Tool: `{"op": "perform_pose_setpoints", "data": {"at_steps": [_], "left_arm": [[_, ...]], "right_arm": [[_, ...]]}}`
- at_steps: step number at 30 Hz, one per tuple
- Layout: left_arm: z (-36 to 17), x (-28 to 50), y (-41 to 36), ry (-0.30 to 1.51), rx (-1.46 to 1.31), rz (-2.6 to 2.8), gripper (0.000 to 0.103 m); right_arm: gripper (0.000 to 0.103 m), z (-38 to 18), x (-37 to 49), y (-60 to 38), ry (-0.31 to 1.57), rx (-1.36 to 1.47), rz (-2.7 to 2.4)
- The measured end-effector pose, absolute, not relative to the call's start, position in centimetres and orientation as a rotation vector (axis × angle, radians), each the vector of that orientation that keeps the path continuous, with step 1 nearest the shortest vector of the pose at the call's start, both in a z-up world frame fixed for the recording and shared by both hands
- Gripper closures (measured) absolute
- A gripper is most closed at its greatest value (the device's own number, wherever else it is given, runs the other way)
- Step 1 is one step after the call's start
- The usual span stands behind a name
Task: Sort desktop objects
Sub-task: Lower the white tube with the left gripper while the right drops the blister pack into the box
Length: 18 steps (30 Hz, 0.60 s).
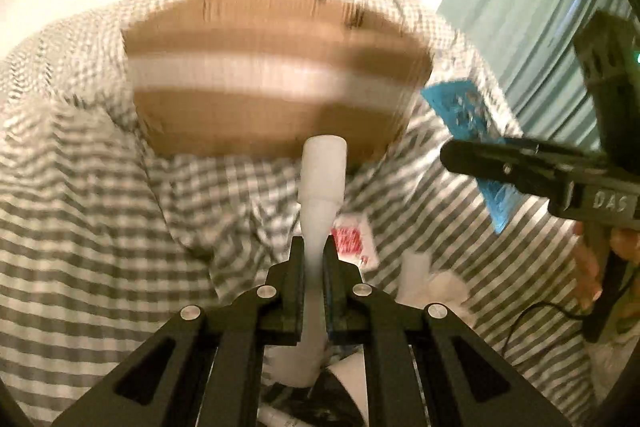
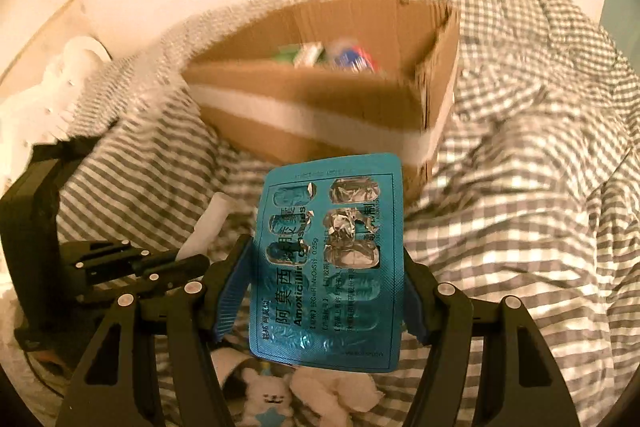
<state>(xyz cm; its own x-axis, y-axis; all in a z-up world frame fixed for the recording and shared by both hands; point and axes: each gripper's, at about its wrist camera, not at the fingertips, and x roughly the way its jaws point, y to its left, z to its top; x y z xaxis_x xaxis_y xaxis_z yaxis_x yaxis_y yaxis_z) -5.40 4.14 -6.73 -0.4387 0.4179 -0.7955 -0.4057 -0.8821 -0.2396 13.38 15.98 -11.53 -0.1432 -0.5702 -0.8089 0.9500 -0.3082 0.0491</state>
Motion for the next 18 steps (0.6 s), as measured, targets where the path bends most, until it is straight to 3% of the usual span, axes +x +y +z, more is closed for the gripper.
{"op": "perform_pose_setpoints", "data": {"at_steps": [13, 18], "left_arm": [[3.4, -13.8, 3.5, -0.18, -1.027, 2.356, 0.096], [2.1, -20.0, 5.3, -0.146, -1.034, 2.437, 0.096]], "right_arm": [[0.038, -1.6, 11.1, 11.4, 0.445, 0.74, -1.703], [0.038, -1.0, 8.5, 6.3, 0.484, 0.725, -1.734]]}}
